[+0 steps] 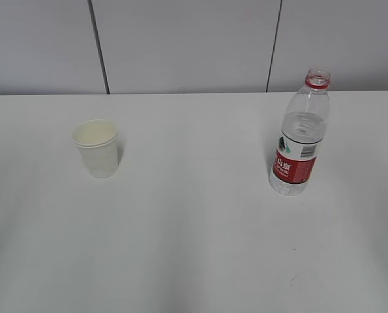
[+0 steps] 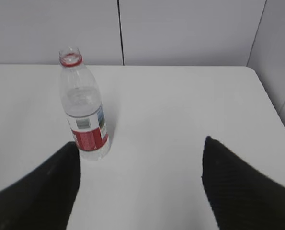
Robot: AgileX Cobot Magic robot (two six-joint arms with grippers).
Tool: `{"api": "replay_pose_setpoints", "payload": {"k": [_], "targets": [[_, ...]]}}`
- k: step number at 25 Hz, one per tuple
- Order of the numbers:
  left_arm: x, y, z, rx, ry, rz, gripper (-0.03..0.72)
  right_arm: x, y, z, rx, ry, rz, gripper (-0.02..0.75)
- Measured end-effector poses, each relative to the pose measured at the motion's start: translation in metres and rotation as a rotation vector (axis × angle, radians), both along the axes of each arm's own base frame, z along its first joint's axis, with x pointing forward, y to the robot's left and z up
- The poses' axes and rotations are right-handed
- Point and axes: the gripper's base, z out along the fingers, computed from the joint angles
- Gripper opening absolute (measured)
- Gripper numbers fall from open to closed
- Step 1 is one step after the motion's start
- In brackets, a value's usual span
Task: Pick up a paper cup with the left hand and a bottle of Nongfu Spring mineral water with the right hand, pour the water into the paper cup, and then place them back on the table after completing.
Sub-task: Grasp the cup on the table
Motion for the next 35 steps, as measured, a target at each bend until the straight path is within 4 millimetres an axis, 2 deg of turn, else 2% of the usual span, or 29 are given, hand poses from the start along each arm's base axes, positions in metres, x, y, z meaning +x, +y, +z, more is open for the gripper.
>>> {"api": "replay_pose_setpoints", "payload": {"k": [7, 12, 15, 19, 24, 31, 35], "targets": [[0.072, -0.012, 0.001, 0.005, -0.016, -0.021, 0.437, 0.051, 0.008, 0.006, 0.028, -0.064, 0.033, 0.586], [0.118, -0.021, -0.025, 0.001, -0.032, -0.040, 0.437, 0.079, 0.013, 0.004, 0.029, -0.103, 0.060, 0.585], [0.135, -0.024, -0.043, -0.005, -0.054, -0.051, 0.437, 0.094, 0.016, 0.002, 0.032, -0.121, 0.074, 0.585], [0.153, -0.028, -0.070, -0.035, -0.048, -0.058, 0.437, 0.113, 0.019, -0.006, 0.032, -0.105, 0.087, 0.585], [0.164, -0.031, -0.105, -0.057, 0.013, -0.069, 0.437, 0.135, 0.022, -0.016, 0.037, -0.111, 0.106, 0.586], [0.172, -0.044, -0.130, -0.023, 0.005, -0.203, 0.437, 0.154, 0.026, -0.030, 0.041, -0.096, 0.120, 0.585], [0.177, -0.047, -0.144, -0.010, 0.051, -0.232, 0.437, 0.153, 0.027, -0.045, 0.050, -0.119, 0.138, 0.586]]}}
